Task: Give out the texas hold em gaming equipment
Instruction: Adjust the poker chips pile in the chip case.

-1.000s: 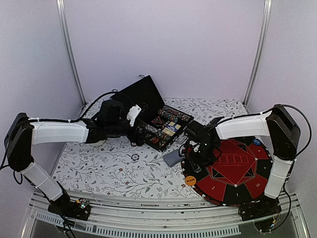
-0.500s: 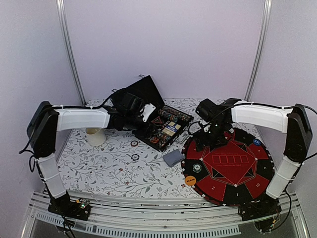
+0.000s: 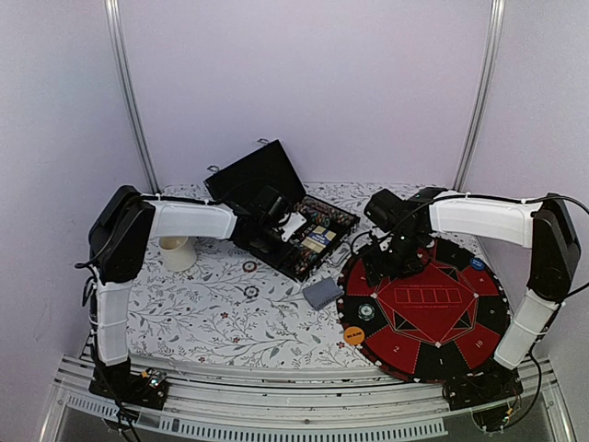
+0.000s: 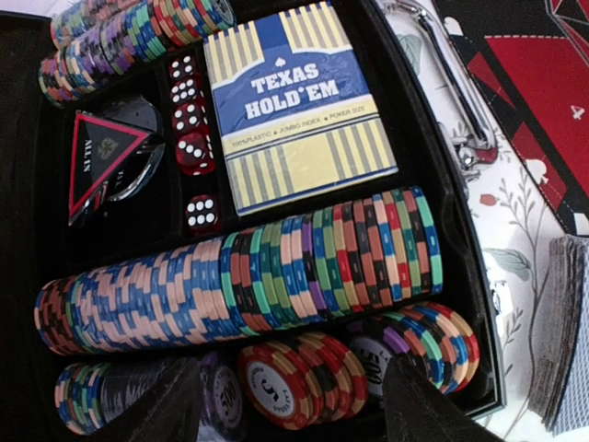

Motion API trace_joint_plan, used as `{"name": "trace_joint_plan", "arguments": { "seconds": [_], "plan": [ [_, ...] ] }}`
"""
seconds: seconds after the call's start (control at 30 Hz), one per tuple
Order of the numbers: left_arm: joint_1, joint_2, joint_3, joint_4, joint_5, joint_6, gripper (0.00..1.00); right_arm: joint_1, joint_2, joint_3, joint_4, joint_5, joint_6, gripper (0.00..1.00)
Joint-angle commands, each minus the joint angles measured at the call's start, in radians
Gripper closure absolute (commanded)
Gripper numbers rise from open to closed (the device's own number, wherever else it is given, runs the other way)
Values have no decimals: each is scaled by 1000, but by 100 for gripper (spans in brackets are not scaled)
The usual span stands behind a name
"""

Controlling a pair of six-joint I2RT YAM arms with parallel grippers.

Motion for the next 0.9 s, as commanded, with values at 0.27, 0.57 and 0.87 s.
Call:
{"name": "trace_joint_plan", "arguments": {
  "seconds": [0.27, 0.57, 0.87],
  "plan": [
    [-10, 57, 41, -128, -100, -3, 40, -6, -12, -14, 32, -5, -22, 11],
    [-19, 55, 38, -184, -218, -17, 44, -5, 4, -9, 42, -29, -28, 11],
    [-48, -7, 1, -126, -50, 27, 35, -6, 2, -8, 39, -32, -31, 11]
  ]
}}
